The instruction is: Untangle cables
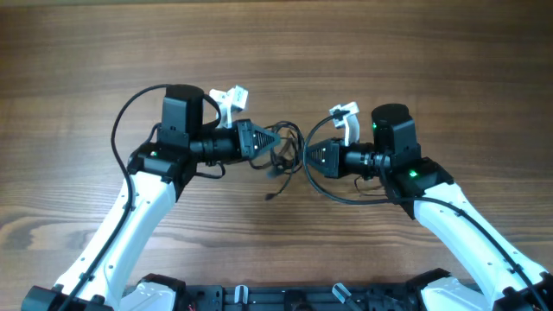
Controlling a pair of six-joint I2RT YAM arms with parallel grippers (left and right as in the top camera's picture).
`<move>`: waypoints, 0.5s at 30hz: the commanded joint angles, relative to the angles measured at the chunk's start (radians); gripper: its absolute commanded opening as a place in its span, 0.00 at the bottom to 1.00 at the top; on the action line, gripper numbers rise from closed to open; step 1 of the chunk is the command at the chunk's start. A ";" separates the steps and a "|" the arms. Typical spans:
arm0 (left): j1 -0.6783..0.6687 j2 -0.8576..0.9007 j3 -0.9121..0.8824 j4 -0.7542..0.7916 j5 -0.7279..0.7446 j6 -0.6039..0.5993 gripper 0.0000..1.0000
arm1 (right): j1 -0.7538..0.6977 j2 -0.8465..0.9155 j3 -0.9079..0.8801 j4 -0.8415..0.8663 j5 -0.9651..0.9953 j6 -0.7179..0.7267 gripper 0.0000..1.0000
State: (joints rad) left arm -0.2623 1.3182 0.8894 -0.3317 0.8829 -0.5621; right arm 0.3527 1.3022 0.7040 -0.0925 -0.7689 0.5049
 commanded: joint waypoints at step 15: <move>-0.005 0.042 0.006 -0.250 -0.245 0.061 0.46 | 0.002 0.028 0.005 0.002 -0.011 0.098 0.04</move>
State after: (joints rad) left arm -0.2626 1.3312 0.8902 -0.6037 0.6514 -0.5266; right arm 0.3546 1.3224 0.7040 -0.0990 -0.6991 0.5900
